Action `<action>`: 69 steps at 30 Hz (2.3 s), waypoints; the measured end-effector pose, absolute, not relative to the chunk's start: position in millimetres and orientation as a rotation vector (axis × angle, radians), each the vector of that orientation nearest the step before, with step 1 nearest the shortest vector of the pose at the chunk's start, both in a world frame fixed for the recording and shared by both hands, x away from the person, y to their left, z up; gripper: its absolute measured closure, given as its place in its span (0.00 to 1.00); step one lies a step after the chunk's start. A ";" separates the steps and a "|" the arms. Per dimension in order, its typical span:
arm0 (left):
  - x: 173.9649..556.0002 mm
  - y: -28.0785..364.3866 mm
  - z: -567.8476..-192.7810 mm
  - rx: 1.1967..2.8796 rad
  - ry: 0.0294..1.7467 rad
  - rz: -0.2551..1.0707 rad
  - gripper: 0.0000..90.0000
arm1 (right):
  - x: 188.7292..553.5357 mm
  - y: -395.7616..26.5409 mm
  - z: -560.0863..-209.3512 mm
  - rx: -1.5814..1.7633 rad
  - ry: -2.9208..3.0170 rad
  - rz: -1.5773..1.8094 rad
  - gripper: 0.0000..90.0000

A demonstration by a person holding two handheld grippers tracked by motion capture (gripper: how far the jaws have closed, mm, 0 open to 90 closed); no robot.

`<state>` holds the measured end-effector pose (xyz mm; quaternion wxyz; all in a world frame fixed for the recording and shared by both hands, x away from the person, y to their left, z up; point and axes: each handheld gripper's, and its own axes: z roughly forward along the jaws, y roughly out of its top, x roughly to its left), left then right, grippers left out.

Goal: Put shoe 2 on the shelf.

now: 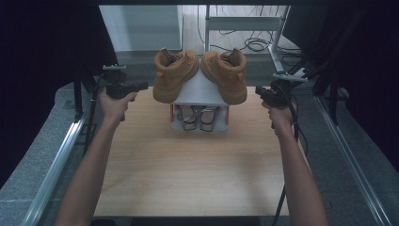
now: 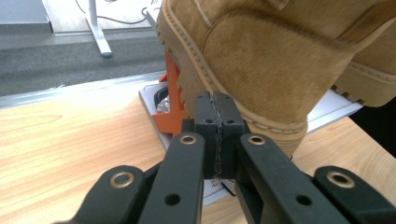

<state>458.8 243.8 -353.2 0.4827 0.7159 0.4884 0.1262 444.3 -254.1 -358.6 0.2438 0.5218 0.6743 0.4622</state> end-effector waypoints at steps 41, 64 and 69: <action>458.2 200.0 -359.3 1.766 1.142 0.237 1.00 | 438.3 -190.4 -365.4 1.267 1.978 1.245 1.00; 462.6 180.3 -363.5 1.732 1.091 0.151 1.00 | 438.8 -177.3 -370.3 1.258 1.977 1.304 1.00; 476.1 197.5 -357.9 1.704 1.149 0.217 1.00 | 447.9 -189.0 -367.9 1.263 1.933 1.302 1.00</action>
